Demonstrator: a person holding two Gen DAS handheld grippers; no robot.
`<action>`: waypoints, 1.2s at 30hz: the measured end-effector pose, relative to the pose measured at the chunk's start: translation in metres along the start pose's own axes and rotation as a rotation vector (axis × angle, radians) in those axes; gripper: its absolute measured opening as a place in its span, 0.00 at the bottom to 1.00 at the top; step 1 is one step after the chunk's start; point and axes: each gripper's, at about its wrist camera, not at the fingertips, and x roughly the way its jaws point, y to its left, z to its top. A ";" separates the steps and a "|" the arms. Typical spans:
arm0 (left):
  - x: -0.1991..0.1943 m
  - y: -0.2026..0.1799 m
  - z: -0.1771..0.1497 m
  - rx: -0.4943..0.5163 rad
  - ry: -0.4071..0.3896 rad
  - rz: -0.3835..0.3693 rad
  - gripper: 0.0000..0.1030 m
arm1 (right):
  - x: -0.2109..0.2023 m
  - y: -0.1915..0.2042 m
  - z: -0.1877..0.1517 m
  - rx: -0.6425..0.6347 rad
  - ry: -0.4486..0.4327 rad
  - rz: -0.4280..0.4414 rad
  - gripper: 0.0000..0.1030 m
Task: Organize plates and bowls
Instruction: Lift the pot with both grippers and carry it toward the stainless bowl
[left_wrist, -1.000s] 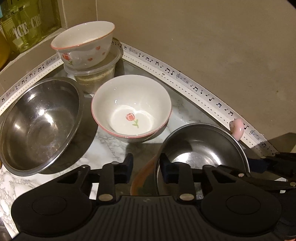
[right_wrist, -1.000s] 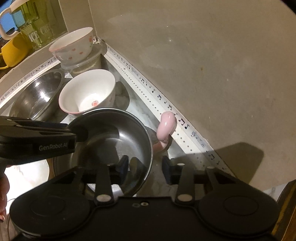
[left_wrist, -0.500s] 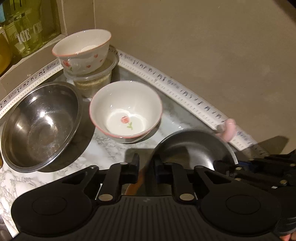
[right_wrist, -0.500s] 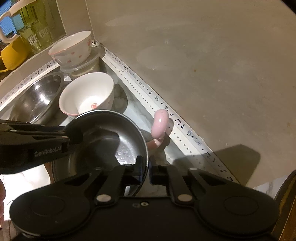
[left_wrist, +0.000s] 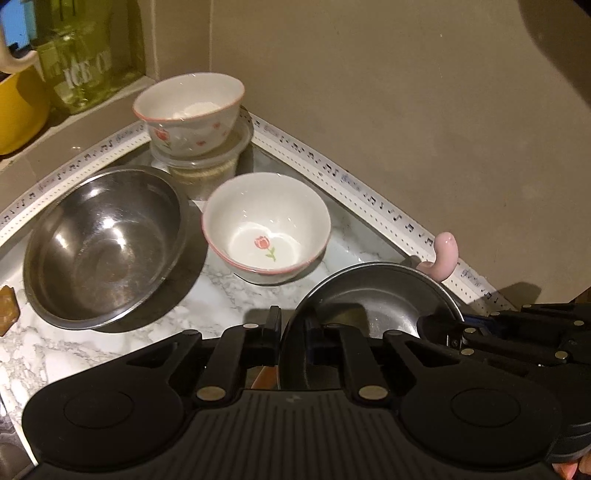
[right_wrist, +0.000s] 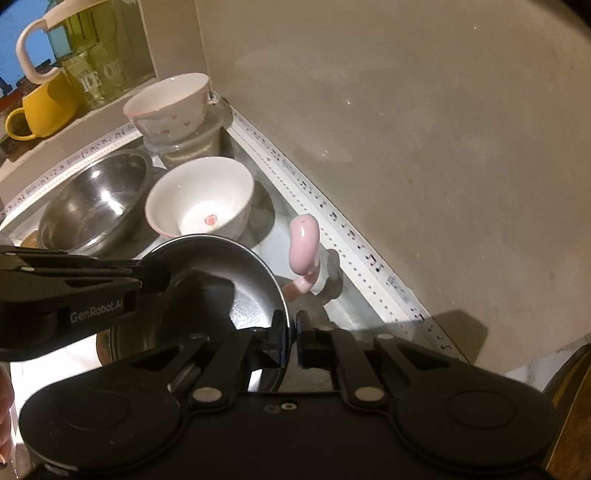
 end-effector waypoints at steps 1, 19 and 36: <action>-0.003 0.002 0.001 -0.002 -0.004 0.003 0.11 | -0.002 0.001 0.001 -0.001 -0.001 0.005 0.07; -0.063 0.084 0.041 -0.076 -0.133 0.145 0.11 | -0.014 0.078 0.069 -0.080 -0.080 0.122 0.07; -0.033 0.154 0.078 -0.025 -0.105 0.271 0.13 | 0.034 0.145 0.122 -0.045 -0.055 0.201 0.07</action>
